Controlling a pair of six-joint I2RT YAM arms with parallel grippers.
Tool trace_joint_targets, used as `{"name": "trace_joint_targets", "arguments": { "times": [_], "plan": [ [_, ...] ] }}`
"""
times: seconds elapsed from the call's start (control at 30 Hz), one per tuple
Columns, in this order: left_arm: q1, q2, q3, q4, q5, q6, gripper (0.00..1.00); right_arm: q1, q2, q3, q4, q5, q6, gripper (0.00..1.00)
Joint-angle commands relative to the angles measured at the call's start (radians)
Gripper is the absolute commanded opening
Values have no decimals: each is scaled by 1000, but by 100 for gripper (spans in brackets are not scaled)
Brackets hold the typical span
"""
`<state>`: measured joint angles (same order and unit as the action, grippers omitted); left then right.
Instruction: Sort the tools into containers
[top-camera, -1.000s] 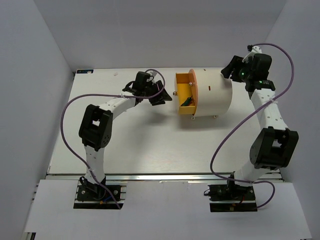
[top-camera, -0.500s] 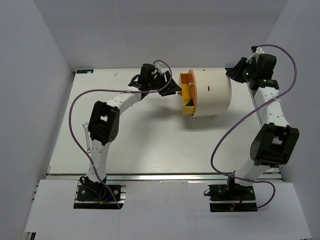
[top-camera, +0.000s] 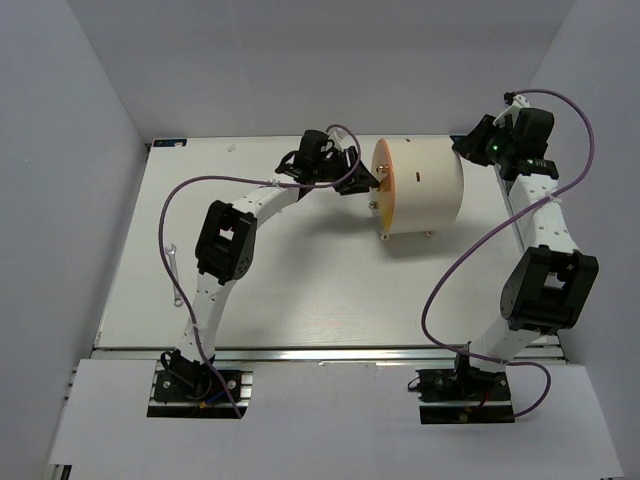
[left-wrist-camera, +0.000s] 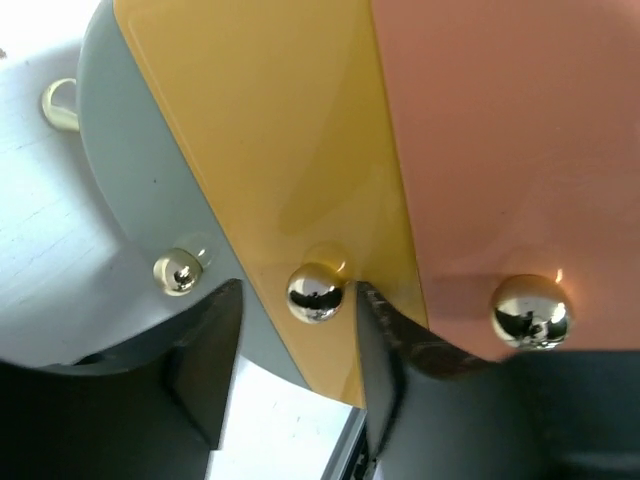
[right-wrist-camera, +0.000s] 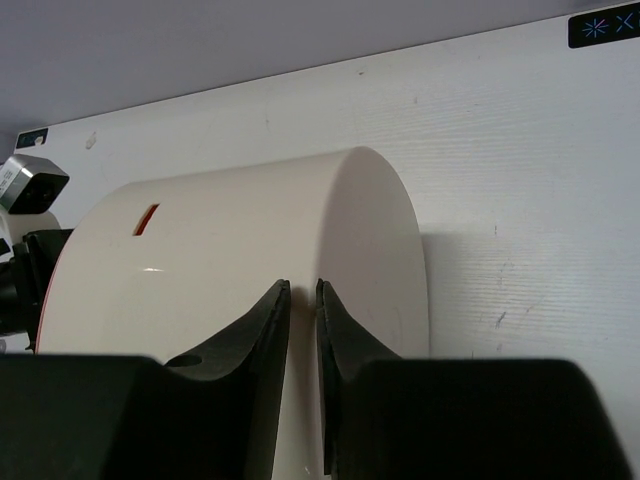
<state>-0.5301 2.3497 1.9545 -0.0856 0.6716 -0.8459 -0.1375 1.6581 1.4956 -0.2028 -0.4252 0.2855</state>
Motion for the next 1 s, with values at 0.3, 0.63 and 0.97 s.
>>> {"name": "trace_joint_targets", "arguments": {
  "times": [0.3, 0.63, 0.97],
  "plan": [
    [33, -191, -244, 182, -162, -53, 58, -4, 32, -38, -90, -75, 15, 28],
    [42, -211, -350, 281, -132, -120, 74, -13, 38, -35, -90, -73, 7, 28],
    [39, -81, -229, 185, -60, -131, 42, -16, 51, -29, -92, -78, 9, 29]
  ]
}}
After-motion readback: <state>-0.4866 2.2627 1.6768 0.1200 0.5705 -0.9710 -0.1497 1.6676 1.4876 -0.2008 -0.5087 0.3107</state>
